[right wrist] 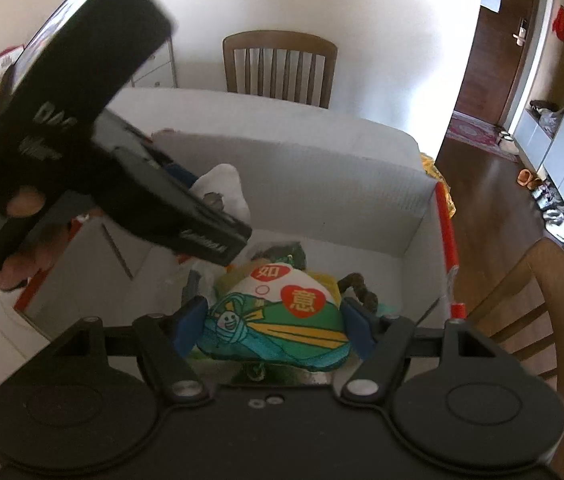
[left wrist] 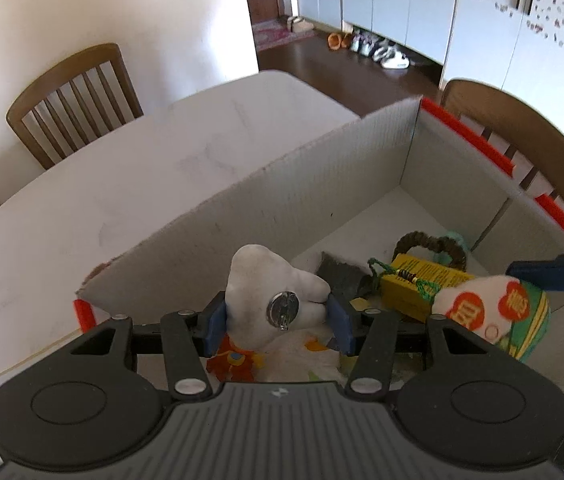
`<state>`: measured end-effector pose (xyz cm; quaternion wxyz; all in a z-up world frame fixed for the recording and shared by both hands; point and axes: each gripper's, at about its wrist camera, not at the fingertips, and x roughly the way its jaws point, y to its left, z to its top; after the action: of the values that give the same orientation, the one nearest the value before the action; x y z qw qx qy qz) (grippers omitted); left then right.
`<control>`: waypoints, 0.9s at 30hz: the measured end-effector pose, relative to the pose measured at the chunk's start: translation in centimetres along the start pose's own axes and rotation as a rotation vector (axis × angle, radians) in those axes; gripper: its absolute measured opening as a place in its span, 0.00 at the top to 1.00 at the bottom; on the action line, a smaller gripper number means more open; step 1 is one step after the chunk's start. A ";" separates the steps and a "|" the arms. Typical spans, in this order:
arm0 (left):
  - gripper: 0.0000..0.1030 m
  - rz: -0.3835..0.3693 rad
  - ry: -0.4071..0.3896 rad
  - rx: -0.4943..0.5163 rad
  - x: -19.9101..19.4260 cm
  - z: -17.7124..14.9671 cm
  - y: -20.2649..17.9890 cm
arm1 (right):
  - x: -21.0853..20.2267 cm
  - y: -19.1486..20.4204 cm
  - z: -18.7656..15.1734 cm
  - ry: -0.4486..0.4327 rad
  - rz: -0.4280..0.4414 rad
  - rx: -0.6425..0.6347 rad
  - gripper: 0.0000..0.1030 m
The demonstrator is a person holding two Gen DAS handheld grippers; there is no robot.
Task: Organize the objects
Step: 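Carry the green pouch and white cloth into the shoebox and open both grippers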
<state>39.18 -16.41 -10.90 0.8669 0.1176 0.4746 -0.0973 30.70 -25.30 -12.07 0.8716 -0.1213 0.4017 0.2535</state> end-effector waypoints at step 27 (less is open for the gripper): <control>0.39 0.041 0.125 -0.009 3.2 -0.3 0.1 | -0.7 -1.4 -0.7 0.011 0.036 0.082 0.20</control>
<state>40.67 -16.45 -13.78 0.8380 0.1295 0.5255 -0.0699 30.61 -27.02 -11.96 0.8689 -0.0794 0.4188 0.2518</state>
